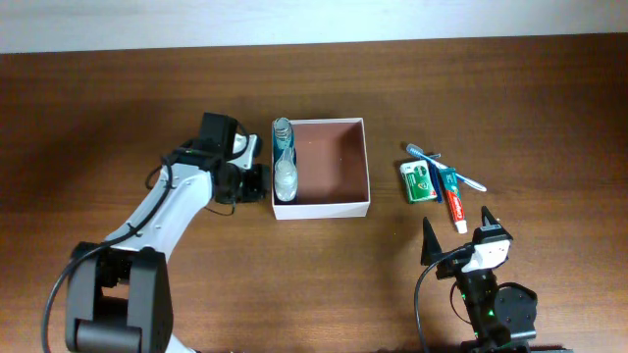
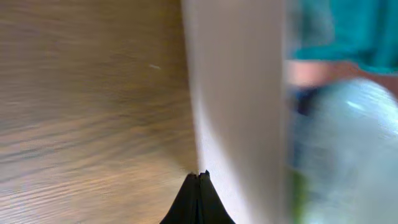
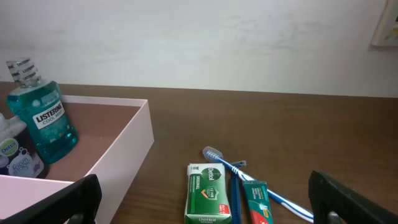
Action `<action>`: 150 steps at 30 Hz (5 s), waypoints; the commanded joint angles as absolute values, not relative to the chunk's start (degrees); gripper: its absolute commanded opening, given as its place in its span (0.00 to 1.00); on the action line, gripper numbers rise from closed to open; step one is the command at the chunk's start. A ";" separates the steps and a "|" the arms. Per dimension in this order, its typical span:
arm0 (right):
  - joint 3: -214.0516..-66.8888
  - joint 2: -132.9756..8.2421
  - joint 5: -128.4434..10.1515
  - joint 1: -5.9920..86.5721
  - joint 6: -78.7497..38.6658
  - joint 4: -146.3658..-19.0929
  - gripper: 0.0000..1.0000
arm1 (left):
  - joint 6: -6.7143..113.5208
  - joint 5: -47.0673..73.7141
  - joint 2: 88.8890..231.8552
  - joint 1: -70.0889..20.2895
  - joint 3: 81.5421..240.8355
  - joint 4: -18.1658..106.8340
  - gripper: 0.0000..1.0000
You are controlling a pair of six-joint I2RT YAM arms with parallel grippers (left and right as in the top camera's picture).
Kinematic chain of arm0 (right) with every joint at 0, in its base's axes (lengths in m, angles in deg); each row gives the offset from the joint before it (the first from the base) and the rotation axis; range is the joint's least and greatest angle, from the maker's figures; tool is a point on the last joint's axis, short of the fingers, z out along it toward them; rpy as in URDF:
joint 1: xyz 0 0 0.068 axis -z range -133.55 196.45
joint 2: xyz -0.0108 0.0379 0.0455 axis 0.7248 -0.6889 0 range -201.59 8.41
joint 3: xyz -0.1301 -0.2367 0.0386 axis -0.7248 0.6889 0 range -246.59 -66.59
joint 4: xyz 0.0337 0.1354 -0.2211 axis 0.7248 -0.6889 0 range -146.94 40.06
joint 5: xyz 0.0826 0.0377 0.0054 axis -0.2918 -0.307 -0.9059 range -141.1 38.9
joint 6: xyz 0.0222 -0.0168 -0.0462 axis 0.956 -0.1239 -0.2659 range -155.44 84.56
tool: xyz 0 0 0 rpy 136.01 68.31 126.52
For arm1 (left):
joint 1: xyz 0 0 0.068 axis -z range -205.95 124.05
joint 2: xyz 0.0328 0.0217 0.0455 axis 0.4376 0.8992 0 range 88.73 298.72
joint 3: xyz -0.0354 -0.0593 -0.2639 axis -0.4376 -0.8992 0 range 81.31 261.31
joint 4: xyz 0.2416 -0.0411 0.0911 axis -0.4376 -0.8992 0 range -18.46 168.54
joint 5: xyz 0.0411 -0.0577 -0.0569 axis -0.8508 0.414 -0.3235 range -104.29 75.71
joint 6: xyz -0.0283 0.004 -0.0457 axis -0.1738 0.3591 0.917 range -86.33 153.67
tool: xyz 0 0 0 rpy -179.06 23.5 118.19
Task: Pack container
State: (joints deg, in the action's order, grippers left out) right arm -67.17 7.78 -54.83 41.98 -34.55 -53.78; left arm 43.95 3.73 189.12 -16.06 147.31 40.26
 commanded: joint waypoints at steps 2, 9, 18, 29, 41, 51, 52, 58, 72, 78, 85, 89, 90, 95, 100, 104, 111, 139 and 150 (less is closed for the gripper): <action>-66.91 8.20 -54.96 42.44 -34.58 -54.06 0.99 | 46.22 -6.72 189.06 -20.34 147.68 41.09 0.07; -66.91 8.20 -54.96 42.44 -34.58 -54.09 0.99 | 46.20 -8.14 189.06 -22.38 147.66 44.02 0.99; -66.91 8.20 -54.96 42.44 -34.58 -54.09 0.99 | 46.20 -8.14 189.06 -22.35 147.68 44.02 0.99; -66.91 8.20 -54.96 42.44 -34.58 -54.06 0.99 | 46.20 -8.14 189.06 -22.38 147.66 44.02 0.99; -66.91 8.20 -54.96 42.44 -34.58 -54.06 0.99 | 46.20 -8.14 189.06 -22.35 147.66 44.02 0.99; -66.91 8.20 -54.96 42.44 -34.58 -54.06 0.99 | 46.20 -8.14 189.06 -22.38 147.66 44.02 0.99; -66.91 8.20 -54.96 42.44 -34.58 -54.06 0.99 | 46.20 -8.14 189.06 -22.35 147.68 44.02 0.99; -66.91 8.20 -55.92 42.40 -34.51 -54.02 0.99 | 46.20 -8.14 189.06 -22.35 147.66 44.02 0.99; -90.34 -7.49 -61.76 42.36 -18.71 -64.42 0.99 | 46.20 -8.14 189.06 -22.35 147.66 44.02 0.99; -122.65 -38.86 -61.82 42.36 -22.93 -89.73 0.99 | 46.20 -8.14 189.06 -22.35 147.68 44.02 0.99; -143.37 -62.40 -61.39 42.36 -24.94 -104.88 0.99 | 46.20 -8.14 189.06 -22.38 147.66 44.02 0.99; -144.55 -70.81 -62.63 42.29 -33.90 -105.93 0.99 | 46.20 -8.14 189.06 -22.35 147.68 44.02 0.99; -144.55 -71.99 -62.61 42.29 -35.30 -106.17 0.99 | 46.20 -8.14 189.06 -22.38 147.68 44.02 0.99; -144.52 -80.76 -58.30 42.29 -38.27 -107.61 0.96 | 46.20 -8.14 189.06 -22.38 147.66 44.02 0.99; -144.50 -86.73 -58.52 41.85 -38.23 -106.91 0.85 | 46.20 -8.14 189.06 -22.35 147.66 44.02 0.99; -144.50 -89.74 -57.47 39.14 -38.29 -106.43 0.84 | 46.20 -8.14 189.06 -22.38 147.66 44.02 0.99; -144.50 -94.66 -52.80 36.78 -34.42 -101.84 0.84 | 46.20 -8.14 189.06 -22.38 147.66 44.02 0.99; -134.89 -101.06 -50.41 37.57 -33.46 -89.78 0.85 | 46.22 -8.14 189.06 -22.38 147.68 44.02 0.99; -131.65 -101.11 -50.39 37.57 -33.46 -85.58 0.69 | 46.20 -8.14 189.06 -22.38 147.66 44.02 0.99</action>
